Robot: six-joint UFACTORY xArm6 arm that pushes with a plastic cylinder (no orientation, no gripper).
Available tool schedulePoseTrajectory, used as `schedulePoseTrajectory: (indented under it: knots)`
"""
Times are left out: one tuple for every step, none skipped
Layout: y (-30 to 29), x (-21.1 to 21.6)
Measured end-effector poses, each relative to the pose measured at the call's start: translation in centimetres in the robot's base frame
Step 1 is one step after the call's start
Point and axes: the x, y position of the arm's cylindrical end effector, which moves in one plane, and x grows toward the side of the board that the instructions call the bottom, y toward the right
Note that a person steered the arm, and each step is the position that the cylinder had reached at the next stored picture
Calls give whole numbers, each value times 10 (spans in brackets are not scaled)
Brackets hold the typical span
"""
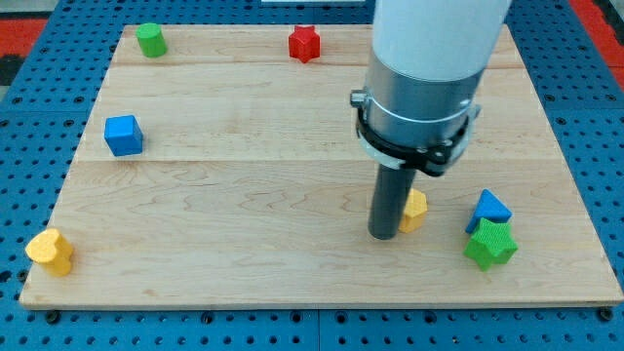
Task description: Point at the yellow heart
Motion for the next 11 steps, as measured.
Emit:
schedulePoseTrajectory:
  knots:
    - [-9,-26]
    - [59,-11]
    - [31,-17]
    - [-54,-43]
    - [-144,-54]
    - [-219,-54]
    - [-310,-39]
    - [-365,-38]
    - [-365,-38]
    - [-365,-5]
    - [-365,27]
